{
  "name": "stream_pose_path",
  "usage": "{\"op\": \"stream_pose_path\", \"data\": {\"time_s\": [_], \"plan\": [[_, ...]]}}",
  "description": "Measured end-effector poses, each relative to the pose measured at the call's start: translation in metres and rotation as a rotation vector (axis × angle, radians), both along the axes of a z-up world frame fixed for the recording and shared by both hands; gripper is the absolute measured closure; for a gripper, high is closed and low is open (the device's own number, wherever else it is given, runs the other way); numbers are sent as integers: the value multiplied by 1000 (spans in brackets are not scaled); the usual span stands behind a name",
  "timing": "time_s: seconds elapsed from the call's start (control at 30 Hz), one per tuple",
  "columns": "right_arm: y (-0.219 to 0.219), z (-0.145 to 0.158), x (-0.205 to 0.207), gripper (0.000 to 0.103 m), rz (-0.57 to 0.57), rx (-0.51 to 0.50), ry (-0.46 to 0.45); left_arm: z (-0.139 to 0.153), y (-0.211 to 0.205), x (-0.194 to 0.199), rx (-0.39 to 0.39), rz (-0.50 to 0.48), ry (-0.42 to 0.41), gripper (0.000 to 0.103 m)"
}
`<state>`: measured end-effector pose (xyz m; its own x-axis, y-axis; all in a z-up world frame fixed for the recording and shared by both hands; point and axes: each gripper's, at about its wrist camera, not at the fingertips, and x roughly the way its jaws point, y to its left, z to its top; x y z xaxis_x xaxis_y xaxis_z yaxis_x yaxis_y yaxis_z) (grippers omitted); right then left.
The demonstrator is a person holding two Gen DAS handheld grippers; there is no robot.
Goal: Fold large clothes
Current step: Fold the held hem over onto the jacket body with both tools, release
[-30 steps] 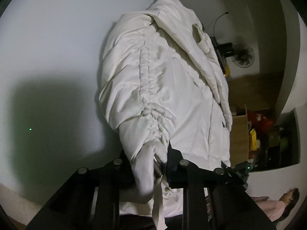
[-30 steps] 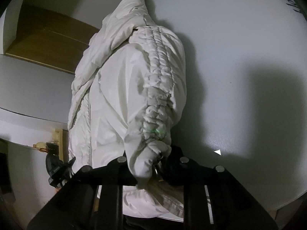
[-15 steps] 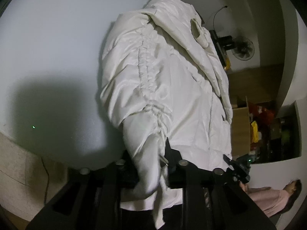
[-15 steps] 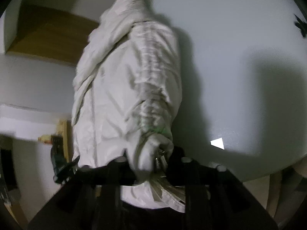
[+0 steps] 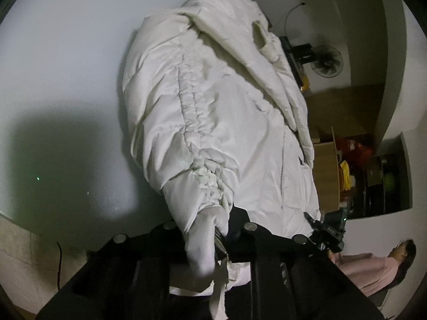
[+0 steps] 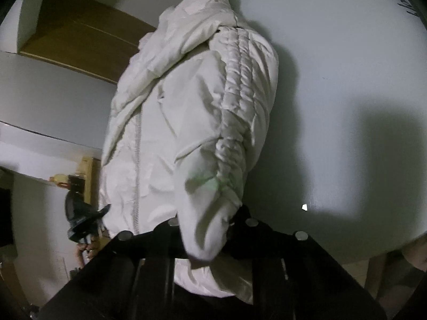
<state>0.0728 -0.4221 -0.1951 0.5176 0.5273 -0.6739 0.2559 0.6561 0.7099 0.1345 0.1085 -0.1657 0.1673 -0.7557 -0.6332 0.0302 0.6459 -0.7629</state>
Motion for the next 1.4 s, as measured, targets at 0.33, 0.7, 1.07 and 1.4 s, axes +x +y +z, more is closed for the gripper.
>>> {"op": "stream_pose_path", "data": {"time_s": [0.33,0.7,1.07,1.4], "plan": [[-10,53,2,91,52,101,-115,48,12,20,-148,-39,-29,90],[-33,117,87,91,117,117,-188,125,-5,108,-146,-66,-171,89],[-70,130,229,91,81,187,-132,172,-50,245,-60,-48,-187,89],[-104,89,368,91,-40,198,-32,134,-95,390,52,59,-152,89]]}}
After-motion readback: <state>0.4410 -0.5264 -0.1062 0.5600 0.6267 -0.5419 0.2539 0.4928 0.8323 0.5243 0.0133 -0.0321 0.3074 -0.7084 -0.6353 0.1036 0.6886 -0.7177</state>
